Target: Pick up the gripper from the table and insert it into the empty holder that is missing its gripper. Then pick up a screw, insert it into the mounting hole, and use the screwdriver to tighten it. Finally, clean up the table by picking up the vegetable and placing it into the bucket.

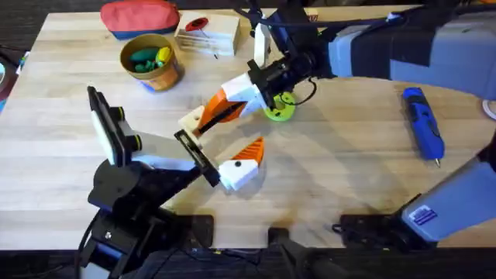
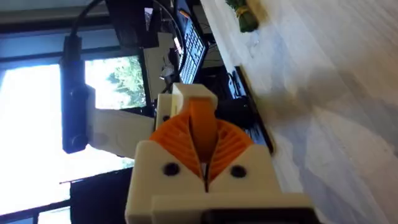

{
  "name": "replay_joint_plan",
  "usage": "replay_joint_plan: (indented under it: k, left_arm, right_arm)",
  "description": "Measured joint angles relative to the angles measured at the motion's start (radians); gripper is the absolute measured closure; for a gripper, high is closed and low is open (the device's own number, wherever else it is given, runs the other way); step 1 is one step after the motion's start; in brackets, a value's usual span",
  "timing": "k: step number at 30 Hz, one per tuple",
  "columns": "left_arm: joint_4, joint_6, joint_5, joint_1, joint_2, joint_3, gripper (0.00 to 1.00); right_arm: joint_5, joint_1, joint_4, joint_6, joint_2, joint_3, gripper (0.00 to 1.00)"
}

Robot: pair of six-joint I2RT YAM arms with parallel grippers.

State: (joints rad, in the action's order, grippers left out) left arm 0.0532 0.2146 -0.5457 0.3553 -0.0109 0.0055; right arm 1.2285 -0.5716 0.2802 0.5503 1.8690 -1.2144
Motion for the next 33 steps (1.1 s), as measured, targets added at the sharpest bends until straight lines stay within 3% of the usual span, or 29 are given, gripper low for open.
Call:
replay_joint_plan:
  k: [8, 18, 29, 33]
  left_arm:
    - [0.000, 0.000, 0.001, 0.000, 0.000, 0.000, 0.013]
    - [-0.001, -0.001, 0.005, 0.000, 0.000, 0.000, 0.013]
    - [-0.001, -0.015, -0.061, 0.020, 0.000, 0.000, 0.014]
    - [-0.001, -0.016, -0.068, 0.020, 0.000, 0.000, 0.014]
  right_arm:
    - [0.005, 0.000, 0.000, -0.023, 0.000, 0.000, 0.990]
    - [0.024, 0.006, 0.004, -0.049, 0.000, 0.000, 0.841]
    - [0.055, -0.008, 0.004, -0.065, 0.000, 0.000, 0.545]
    - [0.059, -0.009, 0.004, -0.065, 0.000, 0.000, 0.390]
